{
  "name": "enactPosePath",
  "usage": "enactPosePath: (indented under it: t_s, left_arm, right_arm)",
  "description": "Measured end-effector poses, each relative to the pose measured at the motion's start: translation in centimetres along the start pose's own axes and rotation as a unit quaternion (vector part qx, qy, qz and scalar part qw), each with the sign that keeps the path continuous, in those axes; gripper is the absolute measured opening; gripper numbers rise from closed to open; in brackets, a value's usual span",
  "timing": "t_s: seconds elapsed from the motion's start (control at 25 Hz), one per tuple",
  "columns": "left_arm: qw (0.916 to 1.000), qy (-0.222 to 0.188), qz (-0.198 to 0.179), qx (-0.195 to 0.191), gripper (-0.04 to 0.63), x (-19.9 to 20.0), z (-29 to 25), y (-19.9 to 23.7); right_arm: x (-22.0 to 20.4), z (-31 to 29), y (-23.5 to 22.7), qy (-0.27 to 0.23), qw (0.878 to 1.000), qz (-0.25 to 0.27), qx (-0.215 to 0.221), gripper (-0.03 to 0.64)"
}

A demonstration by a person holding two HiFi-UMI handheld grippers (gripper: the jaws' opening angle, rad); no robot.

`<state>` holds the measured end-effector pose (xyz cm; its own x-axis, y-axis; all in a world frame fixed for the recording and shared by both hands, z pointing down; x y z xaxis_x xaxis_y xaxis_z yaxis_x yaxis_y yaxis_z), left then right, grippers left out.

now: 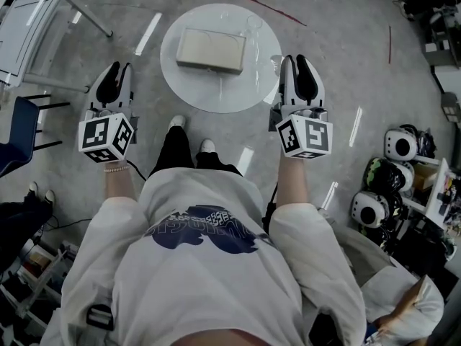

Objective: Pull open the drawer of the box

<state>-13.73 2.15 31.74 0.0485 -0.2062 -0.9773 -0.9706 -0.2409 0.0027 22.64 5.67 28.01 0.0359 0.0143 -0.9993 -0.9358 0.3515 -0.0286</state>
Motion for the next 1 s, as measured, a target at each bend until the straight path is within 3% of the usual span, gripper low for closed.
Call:
enactPosePath:
  t_s: [0.36,0.6,0.76,1.0]
  left_arm:
    - [0.9986,0.026,-0.006,-0.045,0.094,-0.4,-5.8,2.0]
    - [0.9911,0.101,0.003,-0.087,0.094,-4.2,-11.4,2.2]
    - [0.9743,0.183,0.018,-0.13,0.103,-8.9,-15.4,0.7]
    - [0.9398,0.299,0.037,-0.162,0.103,-15.4,-19.9,-2.3]
  right_arm:
    - [1.1,-3.7,0.2,-0.01,0.999,0.002,-0.032,0.074]
    - [-0.4,-6.3,0.4,0.011,0.998,-0.015,-0.063,0.074]
    - [-3.8,-7.8,1.0,0.054,0.995,-0.039,-0.078,0.087]
    - [-8.2,-8.3,1.8,0.115,0.985,-0.074,-0.104,0.094]
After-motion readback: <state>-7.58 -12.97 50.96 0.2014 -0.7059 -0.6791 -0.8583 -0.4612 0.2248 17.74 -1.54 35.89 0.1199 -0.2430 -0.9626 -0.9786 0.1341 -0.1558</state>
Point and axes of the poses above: the fingertips, and each gripper's own axes: z backward along the fingers, y to its left, x out of its top, the point moved 4 cm from there along z, backward along the fingers, and after that the axes turned 10 degrees about x, right-handed, at the moved point
